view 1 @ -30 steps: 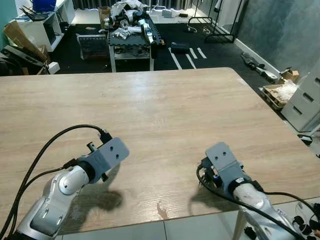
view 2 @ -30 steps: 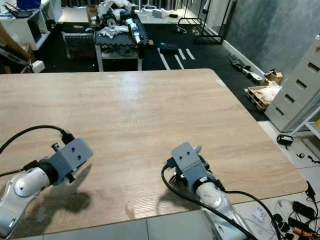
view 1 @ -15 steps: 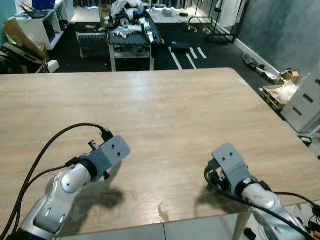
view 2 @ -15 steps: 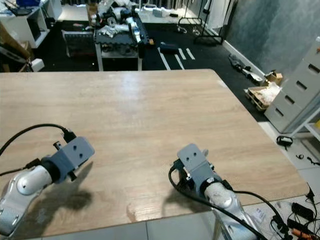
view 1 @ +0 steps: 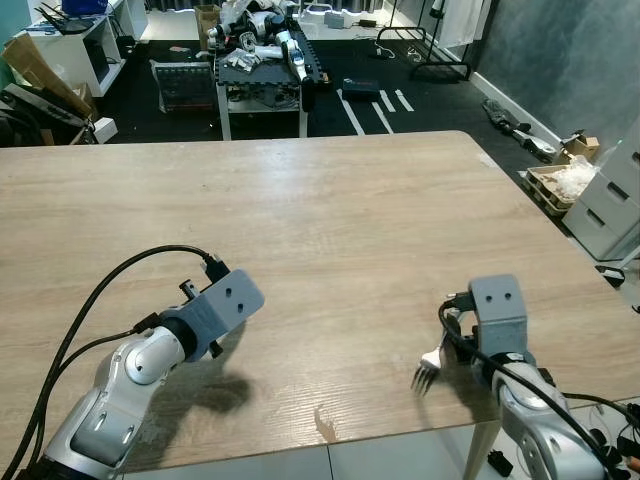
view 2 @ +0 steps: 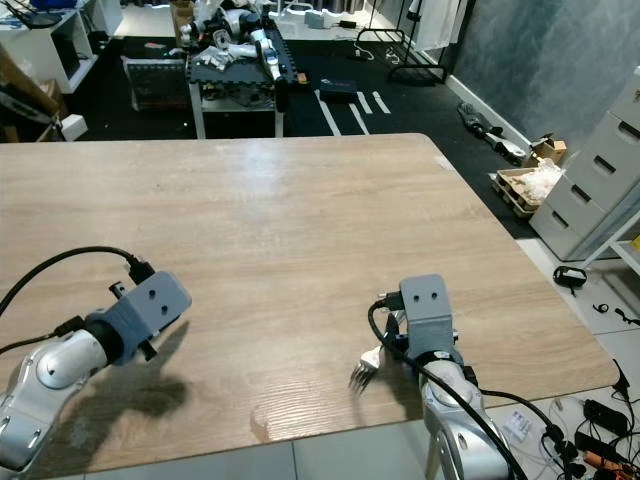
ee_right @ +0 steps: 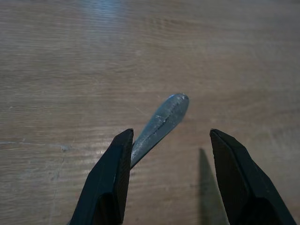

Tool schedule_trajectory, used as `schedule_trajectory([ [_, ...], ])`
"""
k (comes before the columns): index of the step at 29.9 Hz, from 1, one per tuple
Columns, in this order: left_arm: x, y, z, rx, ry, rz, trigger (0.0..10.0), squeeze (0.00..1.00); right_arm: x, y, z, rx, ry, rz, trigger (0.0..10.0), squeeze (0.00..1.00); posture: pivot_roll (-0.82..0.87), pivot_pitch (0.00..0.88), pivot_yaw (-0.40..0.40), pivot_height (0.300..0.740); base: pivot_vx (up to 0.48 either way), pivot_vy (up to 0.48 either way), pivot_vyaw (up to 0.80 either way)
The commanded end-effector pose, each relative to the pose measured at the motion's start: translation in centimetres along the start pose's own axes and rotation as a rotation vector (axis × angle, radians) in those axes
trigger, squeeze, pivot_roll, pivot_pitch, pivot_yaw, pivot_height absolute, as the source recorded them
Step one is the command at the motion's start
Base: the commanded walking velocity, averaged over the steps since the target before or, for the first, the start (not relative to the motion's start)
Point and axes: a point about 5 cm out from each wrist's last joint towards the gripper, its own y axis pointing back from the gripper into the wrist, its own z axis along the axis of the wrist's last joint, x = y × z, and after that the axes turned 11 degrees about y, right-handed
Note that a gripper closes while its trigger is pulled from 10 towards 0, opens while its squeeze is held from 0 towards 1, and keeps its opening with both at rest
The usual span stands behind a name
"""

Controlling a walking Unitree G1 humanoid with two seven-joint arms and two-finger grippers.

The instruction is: Setting the table

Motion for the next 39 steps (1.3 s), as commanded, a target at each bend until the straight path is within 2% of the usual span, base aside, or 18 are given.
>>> schedule_trajectory([
  [1,-0.2,0.0,-0.4,0.016,0.004,-0.01,10.0,0.0,0.3,0.5,-2.3,0.113,-0.017,0.002,10.0,0.0,0.03,0.155,0.041,0.74,0.0,0.0,0.0],
  [3,-0.2,0.1,-0.4,0.016,0.006,-0.011,10.0,0.0,1.2,1.0,-3.9,0.189,-0.108,0.041,10.0,0.0,0.03,0.158,0.039,0.74,0.0,0.0,0.0],
  [4,-0.2,0.1,-0.4,0.016,0.006,-0.011,10.0,0.0,1.2,1.0,-3.9,0.189,-0.108,0.041,10.0,0.0,0.03,0.158,0.039,0.74,0.0,0.0,0.0],
  [5,-0.3,0.0,-0.4,0.016,0.008,-0.011,10.0,0.0,2.1,1.4,-5.2,0.251,-0.197,0.087,10.0,0.0,0.03,0.159,0.039,0.74,0.0,0.0,0.0],
  [6,-0.3,0.0,-0.4,0.016,0.008,-0.011,10.0,0.0,2.1,1.4,-5.2,0.251,-0.197,0.087,10.0,0.0,0.03,0.159,0.039,0.74,0.0,0.0,0.0],
  [7,-0.3,0.0,-0.4,0.016,0.01,-0.01,10.0,0.0,3.2,1.9,-6.4,0.331,-0.33,0.144,10.0,0.0,0.03,0.159,0.039,0.74,0.0,0.0,0.0],
  [10,-0.3,0.0,-0.4,0.014,0.011,-0.009,10.0,0.0,3.8,2.1,-6.3,0.374,-0.499,0.166,10.0,0.0,0.03,0.16,0.04,0.74,0.0,0.0,0.0],
  [15,-0.2,-0.1,-0.4,0.013,0.01,-0.007,10.0,0.0,3.3,1.6,-4.6,0.306,-0.604,0.154,10.0,0.0,0.03,0.161,0.037,0.74,0.0,0.0,0.0],
  [17,-0.2,-0.1,-0.4,0.013,0.01,-0.007,10.0,0.0,3.0,1.5,-3.6,0.264,-0.608,0.149,10.0,0.0,0.03,0.161,0.037,0.74,0.0,0.0,0.0],
  [20,-0.3,-0.1,-0.3,0.012,0.011,-0.008,10.0,0.0,3.0,1.8,-2.3,0.212,-0.559,0.182,10.0,0.0,0.03,0.161,0.037,0.74,0.0,0.0,0.0],
  [21,-0.3,-0.1,-0.3,0.012,0.011,-0.009,10.0,0.0,3.2,2.1,-2.0,0.204,-0.532,0.2,10.0,0.0,0.03,0.161,0.037,0.74,0.0,0.0,0.0],
  [23,-0.3,-0.1,-0.3,0.012,0.011,-0.009,10.0,0.0,3.8,3.2,-2.0,0.205,-0.389,0.22,10.0,0.0,0.03,0.16,0.033,0.74,0.0,0.0,0.0],
  [24,-0.3,-0.1,-0.3,0.012,0.011,-0.009,10.0,0.0,3.8,3.2,-2.0,0.205,-0.389,0.22,10.0,0.0,0.03,0.16,0.033,0.74,0.0,0.0,0.0],
  [25,-0.4,-0.1,-0.3,0.011,0.011,-0.009,10.0,0.0,4.8,4.2,-2.2,0.203,-0.306,0.247,10.0,0.0,0.03,0.158,0.031,0.74,0.0,0.0,0.0],
  [29,-0.4,-0.1,-0.3,0.011,0.012,-0.009,10.0,0.0,5.5,4.8,-2.1,0.193,-0.272,0.269,10.0,0.0,0.03,0.158,0.031,0.74,0.0,0.0,0.0],
  [32,-0.5,-0.2,-0.3,0.009,0.011,-0.013,10.0,0.0,6.1,5.2,-2.3,0.179,-0.149,0.269,10.0,0.0,0.02,0.154,0.034,0.74,0.0,0.0,0.0],
  [35,-0.5,-0.3,-0.2,0.007,0.011,-0.013,10.0,0.0,6.1,5.0,-3.1,0.204,-0.114,0.249,10.0,0.0,0.03,0.151,0.036,0.74,0.0,0.0,0.0],
  [39,-0.3,-0.3,-0.2,0.006,0.009,-0.009,10.0,0.0,6.1,4.9,-4.1,0.245,-0.122,0.23,10.0,0.0,0.03,0.149,0.037,0.74,0.0,0.0,0.0],
])
